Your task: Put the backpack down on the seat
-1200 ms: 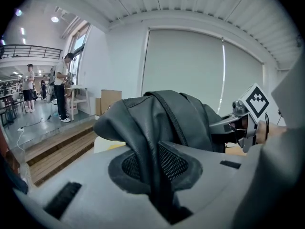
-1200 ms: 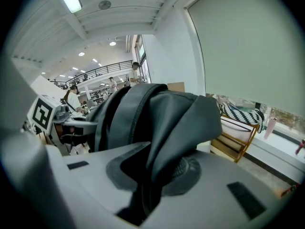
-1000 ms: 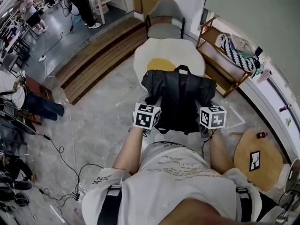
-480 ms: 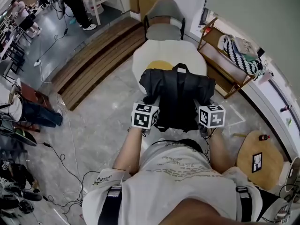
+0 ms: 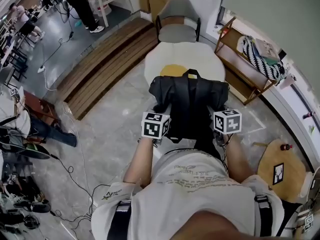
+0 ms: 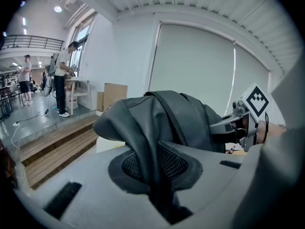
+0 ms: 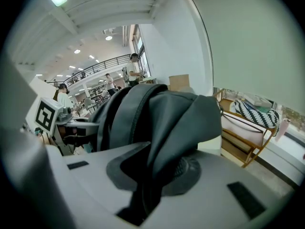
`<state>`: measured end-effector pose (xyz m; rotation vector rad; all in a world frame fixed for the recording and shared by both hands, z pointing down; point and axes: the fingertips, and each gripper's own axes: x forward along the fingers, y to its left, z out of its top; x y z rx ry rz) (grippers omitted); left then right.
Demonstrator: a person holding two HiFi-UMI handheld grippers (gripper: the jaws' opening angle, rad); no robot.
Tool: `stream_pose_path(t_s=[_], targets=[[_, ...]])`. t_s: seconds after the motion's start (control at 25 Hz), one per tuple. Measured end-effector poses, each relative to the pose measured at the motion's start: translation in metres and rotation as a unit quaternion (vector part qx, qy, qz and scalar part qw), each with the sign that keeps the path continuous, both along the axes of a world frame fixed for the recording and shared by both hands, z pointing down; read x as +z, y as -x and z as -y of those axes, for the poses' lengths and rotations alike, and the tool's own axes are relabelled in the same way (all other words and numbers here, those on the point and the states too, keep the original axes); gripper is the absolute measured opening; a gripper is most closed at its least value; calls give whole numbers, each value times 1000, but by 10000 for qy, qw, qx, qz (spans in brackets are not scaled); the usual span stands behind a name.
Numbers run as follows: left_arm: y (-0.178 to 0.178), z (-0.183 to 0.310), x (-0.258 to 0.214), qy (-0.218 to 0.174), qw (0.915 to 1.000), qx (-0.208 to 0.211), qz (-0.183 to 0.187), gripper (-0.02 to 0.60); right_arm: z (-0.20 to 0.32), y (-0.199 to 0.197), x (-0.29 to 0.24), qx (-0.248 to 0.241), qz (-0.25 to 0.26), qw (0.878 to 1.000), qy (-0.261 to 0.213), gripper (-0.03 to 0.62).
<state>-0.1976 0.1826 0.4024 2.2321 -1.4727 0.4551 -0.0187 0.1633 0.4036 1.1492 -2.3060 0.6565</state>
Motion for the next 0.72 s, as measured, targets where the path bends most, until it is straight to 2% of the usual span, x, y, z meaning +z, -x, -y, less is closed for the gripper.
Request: stream_pose_path(t_s=[0.24,0.44,0.72], targets=[[5,9,-3,-87,9999,-119,-89,63,19,6,-3,-145,30,9999,-81,67],[23,19,-6,-92,9997,-205,3,62,27,23,-4,-195,134,9997,-48,67],[12,47,-1,-26,9999,-86,49,63,53,12,2,-101,155,9998,16,67]])
